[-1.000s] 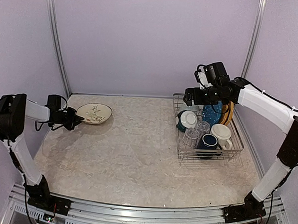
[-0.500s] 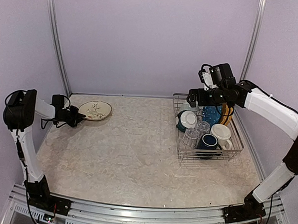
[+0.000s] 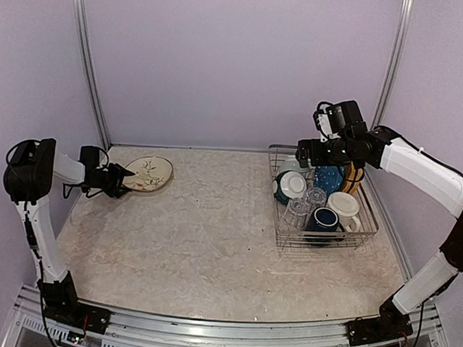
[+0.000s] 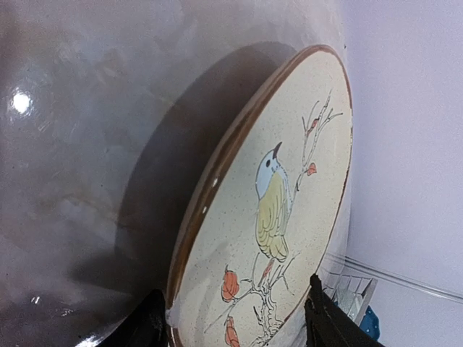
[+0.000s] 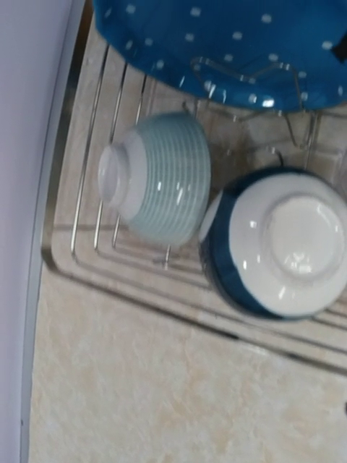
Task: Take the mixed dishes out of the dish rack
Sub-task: Place the plate at the corner of the board, then grab the plate from the dish rack.
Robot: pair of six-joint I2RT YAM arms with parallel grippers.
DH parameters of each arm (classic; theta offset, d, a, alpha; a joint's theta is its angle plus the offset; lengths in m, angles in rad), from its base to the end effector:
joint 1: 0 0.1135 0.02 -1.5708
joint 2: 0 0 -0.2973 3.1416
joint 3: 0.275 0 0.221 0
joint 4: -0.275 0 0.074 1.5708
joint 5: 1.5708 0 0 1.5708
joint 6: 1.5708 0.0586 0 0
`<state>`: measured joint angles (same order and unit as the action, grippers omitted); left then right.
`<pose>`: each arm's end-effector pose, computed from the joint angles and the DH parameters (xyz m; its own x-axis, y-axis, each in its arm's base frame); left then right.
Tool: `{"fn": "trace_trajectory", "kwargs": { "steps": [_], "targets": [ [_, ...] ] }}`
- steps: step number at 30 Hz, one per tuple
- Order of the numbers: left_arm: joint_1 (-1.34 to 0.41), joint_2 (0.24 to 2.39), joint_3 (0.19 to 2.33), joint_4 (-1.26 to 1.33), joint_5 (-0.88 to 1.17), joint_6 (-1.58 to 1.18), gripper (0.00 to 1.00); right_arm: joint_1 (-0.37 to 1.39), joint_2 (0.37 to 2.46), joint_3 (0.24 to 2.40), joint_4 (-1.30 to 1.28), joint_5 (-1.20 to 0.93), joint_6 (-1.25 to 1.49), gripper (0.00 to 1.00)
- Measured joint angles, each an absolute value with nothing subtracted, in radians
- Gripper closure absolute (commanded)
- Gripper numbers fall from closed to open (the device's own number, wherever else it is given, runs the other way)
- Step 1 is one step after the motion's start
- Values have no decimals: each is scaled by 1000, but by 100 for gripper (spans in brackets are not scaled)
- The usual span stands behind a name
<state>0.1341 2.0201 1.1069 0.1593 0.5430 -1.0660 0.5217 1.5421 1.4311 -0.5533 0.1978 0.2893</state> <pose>0.4175 0.0258 0.1646 -0.5546 -0.8310 -0.0430 -0.4685 0.3546 -0.8091 0.2944 0.1560 0.3657 -0.6134 -0.0300 -0.7892 -0.1873 0.9763 0.1085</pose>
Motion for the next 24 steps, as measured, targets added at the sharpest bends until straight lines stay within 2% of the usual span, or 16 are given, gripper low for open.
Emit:
{"fn": "trace_trajectory", "kwargs": {
  "steps": [13,24],
  "targets": [
    [134,1864,981,89,517,-999,15,379,1542,1421,-616,278,335,8],
    [52,1573,940,-125,464,-853,11,284,1584,1397,-611,271,330,21]
  ]
}}
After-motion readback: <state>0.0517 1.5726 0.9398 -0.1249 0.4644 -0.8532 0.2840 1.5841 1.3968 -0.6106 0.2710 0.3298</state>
